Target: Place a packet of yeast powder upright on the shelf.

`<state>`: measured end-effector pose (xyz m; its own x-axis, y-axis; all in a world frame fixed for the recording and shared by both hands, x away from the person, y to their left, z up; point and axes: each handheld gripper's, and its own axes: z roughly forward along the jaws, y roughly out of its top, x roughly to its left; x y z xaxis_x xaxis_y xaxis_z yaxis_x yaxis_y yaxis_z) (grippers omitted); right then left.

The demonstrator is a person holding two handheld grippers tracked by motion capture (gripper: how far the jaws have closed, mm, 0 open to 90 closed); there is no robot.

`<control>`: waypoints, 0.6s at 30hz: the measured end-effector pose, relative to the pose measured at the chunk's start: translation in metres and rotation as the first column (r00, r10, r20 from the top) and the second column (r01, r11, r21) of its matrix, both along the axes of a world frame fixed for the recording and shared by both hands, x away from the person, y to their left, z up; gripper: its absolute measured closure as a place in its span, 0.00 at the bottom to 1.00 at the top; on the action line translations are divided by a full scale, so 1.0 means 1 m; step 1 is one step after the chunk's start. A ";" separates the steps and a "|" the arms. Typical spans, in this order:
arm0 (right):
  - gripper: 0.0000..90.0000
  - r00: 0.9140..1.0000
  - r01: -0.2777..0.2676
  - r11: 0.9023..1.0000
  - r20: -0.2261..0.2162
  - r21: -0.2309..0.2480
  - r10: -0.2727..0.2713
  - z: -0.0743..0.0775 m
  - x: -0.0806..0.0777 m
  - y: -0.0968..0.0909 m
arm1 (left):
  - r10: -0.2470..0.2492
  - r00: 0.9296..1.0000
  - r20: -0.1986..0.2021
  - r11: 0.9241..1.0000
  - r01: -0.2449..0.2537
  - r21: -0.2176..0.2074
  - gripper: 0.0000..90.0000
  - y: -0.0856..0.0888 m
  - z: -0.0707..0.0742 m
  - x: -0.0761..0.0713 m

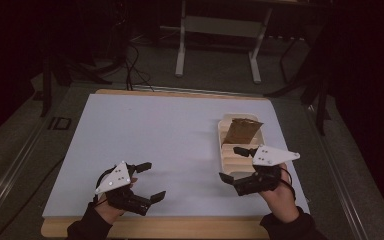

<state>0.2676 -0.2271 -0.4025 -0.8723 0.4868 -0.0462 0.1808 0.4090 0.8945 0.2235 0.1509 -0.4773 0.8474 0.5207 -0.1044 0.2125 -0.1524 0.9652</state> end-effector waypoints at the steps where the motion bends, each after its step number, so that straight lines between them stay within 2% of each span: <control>1: 0.12 1.000 0.003 1.000 0.001 -0.003 -0.003 -0.002 -0.003 0.001 | 0.000 1.000 -0.001 1.000 0.000 -0.004 0.04 0.000 0.000 0.000; 11: 0.12 0.999 -0.016 1.000 -0.039 0.016 0.016 -0.023 -0.027 -0.002 | 0.007 1.000 -0.007 1.000 -0.007 -0.006 0.04 0.003 0.000 0.000; 13: 0.12 1.000 -0.017 1.000 -0.020 -0.002 0.017 -0.026 -0.032 -0.005 | 0.006 1.000 -0.009 1.000 -0.006 -0.011 0.04 0.003 0.000 0.000; 18: 0.12 0.999 0.000 1.000 -0.051 -0.009 -0.001 -0.037 -0.038 -0.014 | 0.000 1.000 -0.013 1.000 0.000 -0.006 0.04 0.001 -0.002 0.000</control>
